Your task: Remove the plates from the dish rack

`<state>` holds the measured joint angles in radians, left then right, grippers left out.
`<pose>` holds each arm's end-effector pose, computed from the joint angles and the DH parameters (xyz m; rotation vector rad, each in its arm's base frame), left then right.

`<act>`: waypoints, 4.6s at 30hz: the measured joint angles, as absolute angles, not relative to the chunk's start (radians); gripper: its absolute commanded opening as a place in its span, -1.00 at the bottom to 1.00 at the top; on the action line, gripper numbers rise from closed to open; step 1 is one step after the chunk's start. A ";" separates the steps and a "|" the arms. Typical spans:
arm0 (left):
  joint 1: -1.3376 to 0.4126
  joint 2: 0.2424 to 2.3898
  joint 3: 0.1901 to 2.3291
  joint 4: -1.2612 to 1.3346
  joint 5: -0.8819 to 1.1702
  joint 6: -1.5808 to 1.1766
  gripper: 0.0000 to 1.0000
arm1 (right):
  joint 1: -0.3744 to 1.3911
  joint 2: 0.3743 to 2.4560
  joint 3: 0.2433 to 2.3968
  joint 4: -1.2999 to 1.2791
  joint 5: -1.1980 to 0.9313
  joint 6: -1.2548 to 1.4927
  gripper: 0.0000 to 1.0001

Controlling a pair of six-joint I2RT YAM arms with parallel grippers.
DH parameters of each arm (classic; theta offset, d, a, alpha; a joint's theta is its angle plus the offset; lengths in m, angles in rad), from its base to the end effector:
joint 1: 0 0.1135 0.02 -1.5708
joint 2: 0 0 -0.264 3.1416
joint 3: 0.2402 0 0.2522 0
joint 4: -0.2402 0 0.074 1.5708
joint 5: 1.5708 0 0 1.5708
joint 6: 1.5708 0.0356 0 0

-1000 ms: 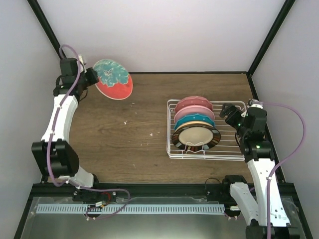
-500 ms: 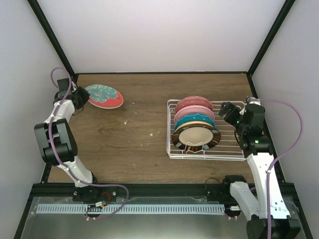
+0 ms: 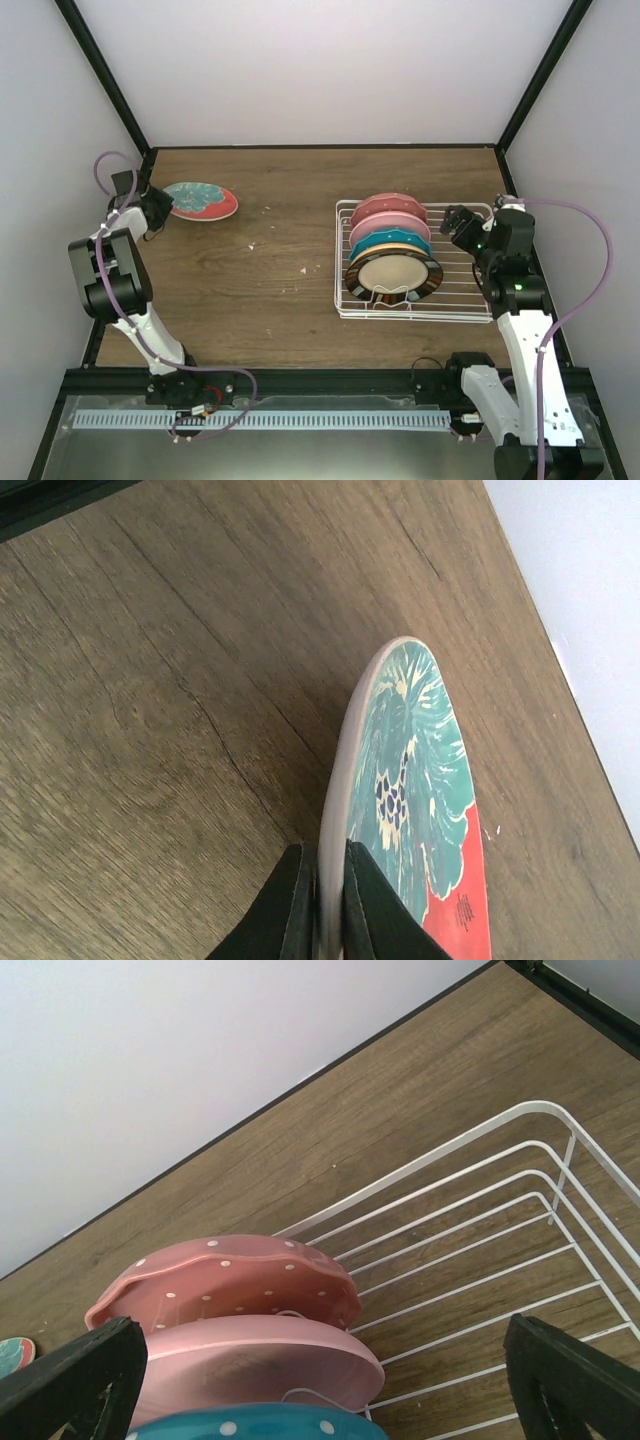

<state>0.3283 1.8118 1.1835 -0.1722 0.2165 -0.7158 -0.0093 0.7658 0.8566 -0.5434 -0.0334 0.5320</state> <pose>0.3737 0.1192 0.1964 -1.1004 2.1239 -0.4414 0.1668 -0.0004 0.3305 0.5254 1.9735 0.3631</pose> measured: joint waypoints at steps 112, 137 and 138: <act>-0.953 1.699 1.409 -0.323 0.402 0.421 -0.72 | -0.009 0.604 0.857 -0.667 0.023 0.486 0.99; -0.995 1.684 1.453 -0.377 0.230 0.475 -0.92 | -0.009 0.558 0.856 -0.692 0.031 0.484 1.00; -0.994 1.666 1.453 -0.385 0.221 0.476 -0.92 | -0.009 0.558 0.855 -0.692 0.031 0.484 1.00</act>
<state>-0.9943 1.6661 1.4528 -0.3855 0.2214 0.4755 -0.0090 0.5579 0.8555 -0.6922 0.0311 0.4835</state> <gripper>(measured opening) 0.055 0.997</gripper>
